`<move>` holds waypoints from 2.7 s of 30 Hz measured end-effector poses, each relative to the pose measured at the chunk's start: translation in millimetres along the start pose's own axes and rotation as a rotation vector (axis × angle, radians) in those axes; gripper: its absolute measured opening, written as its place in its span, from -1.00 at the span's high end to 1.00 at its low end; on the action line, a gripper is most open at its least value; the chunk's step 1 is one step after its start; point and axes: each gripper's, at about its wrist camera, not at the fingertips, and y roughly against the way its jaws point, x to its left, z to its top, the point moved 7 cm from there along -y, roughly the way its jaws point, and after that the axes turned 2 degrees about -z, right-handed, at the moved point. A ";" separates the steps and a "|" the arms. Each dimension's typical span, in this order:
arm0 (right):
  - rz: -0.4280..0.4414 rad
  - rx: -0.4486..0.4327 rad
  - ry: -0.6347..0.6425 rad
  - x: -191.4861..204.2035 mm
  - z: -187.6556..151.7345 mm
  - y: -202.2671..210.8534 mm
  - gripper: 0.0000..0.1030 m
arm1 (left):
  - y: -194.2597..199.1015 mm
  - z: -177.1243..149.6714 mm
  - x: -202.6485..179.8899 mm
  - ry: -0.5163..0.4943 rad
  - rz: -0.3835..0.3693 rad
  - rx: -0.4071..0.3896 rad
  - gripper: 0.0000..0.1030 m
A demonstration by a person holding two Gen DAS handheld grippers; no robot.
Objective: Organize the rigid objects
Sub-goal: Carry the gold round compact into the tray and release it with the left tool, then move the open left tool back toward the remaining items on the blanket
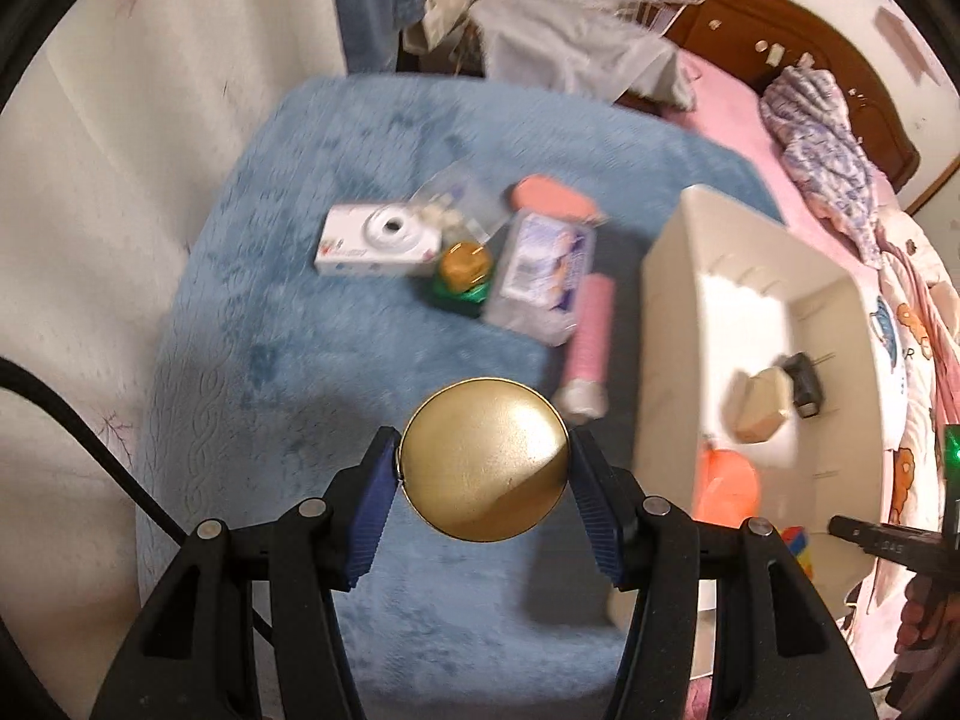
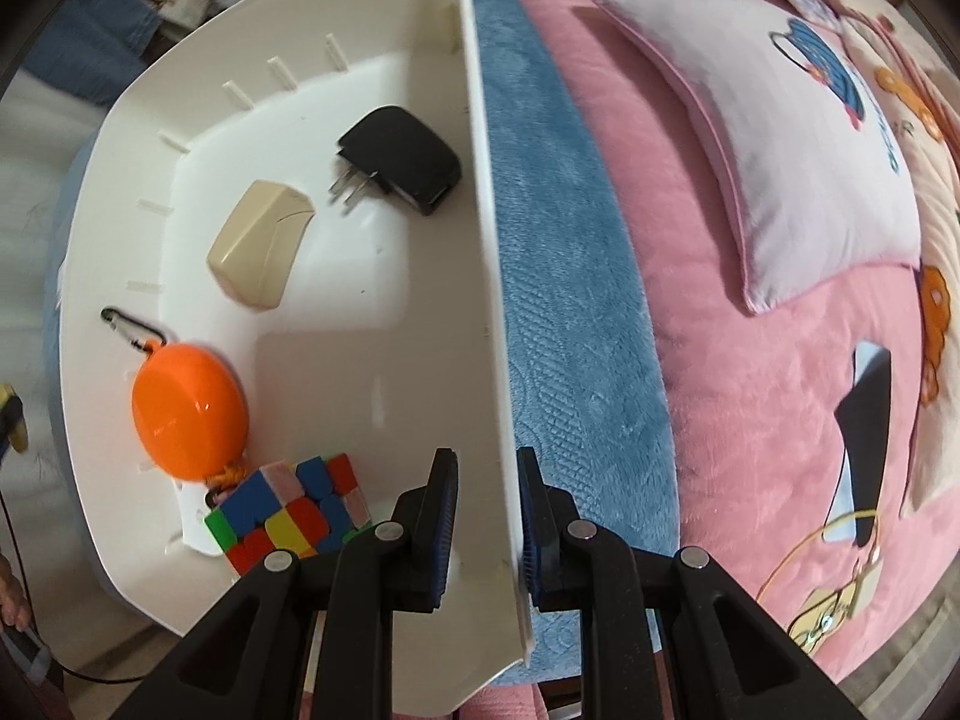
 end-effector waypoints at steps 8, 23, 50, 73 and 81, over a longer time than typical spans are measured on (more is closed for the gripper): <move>0.039 -0.025 0.132 2.3 -2.6 4.1 0.63 | 32.3 -2.3 -61.8 -0.083 -0.056 -0.121 -0.16; 0.066 -0.059 0.364 5.5 -9.9 6.5 0.68 | 29.7 -37.1 -166.1 -0.200 -0.136 -0.104 -0.16; 0.035 -0.084 0.529 11.2 -19.5 7.8 0.67 | 37.3 -64.0 -225.0 -0.289 -0.139 -0.129 -0.51; 0.001 -0.012 0.261 5.5 -12.6 -4.0 0.68 | 28.5 -51.7 -132.3 -0.210 -0.055 -0.049 -0.51; -0.012 -0.009 0.096 0.2 -9.6 -5.3 0.68 | 24.4 -26.0 -71.6 -0.231 -0.007 -0.024 -0.51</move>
